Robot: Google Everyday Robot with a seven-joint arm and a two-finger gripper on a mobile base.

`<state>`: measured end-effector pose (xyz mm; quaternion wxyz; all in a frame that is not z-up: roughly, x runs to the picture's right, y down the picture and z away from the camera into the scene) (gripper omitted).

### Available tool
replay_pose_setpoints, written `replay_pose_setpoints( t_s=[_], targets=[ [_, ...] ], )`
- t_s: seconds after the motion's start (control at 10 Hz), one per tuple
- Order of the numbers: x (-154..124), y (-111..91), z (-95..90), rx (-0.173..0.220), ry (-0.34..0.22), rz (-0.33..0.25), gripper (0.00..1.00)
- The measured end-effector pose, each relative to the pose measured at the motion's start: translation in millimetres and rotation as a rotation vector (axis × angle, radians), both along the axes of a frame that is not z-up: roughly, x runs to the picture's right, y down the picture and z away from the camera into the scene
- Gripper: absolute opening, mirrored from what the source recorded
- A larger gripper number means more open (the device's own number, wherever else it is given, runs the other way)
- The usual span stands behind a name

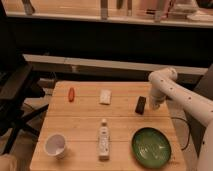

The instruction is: Push the eraser across the table

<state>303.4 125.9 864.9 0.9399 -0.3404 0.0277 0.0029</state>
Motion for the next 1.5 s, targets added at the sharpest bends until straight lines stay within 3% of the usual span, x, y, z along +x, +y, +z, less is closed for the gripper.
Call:
replay_pose_setpoints(
  t_s=[1.5],
  targets=[
    [-5.1,7.1,7.1,0.025,0.006,0.025,0.00]
  ],
)
